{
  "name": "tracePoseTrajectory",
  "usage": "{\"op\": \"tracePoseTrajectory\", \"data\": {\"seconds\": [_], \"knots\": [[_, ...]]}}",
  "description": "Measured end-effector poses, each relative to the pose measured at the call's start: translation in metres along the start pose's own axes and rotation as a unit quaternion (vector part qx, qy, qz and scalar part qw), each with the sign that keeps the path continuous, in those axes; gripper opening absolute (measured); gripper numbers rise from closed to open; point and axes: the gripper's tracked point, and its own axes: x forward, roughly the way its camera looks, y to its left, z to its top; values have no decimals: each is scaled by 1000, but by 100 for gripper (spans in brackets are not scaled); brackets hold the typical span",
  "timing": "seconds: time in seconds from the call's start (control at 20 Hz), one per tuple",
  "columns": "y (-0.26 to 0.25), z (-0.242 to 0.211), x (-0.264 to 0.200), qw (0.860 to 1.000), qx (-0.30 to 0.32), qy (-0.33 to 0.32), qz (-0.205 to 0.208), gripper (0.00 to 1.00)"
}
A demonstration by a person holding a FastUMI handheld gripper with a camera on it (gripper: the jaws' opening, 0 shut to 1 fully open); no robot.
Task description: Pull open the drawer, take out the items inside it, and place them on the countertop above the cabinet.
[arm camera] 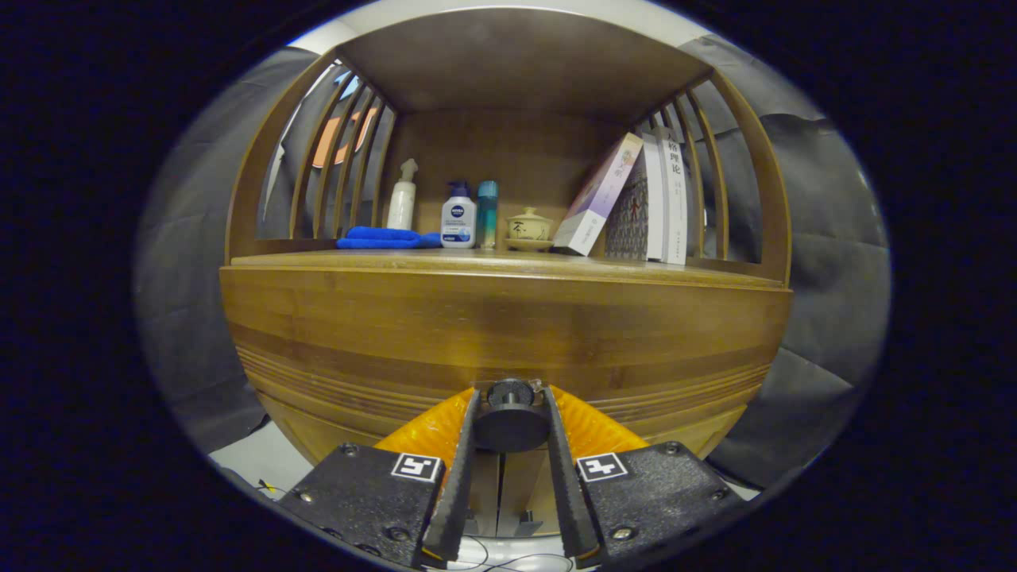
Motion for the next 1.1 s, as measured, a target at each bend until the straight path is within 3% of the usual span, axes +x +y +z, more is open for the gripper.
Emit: {"op": "tracePoseTrajectory", "data": {"seconds": [0.4, 1.1], "knots": [[1, 0, -2, 1000, 9, 14, 3, 42], [2, -2, -3, 1000, 9, 25, 9, 41]]}}
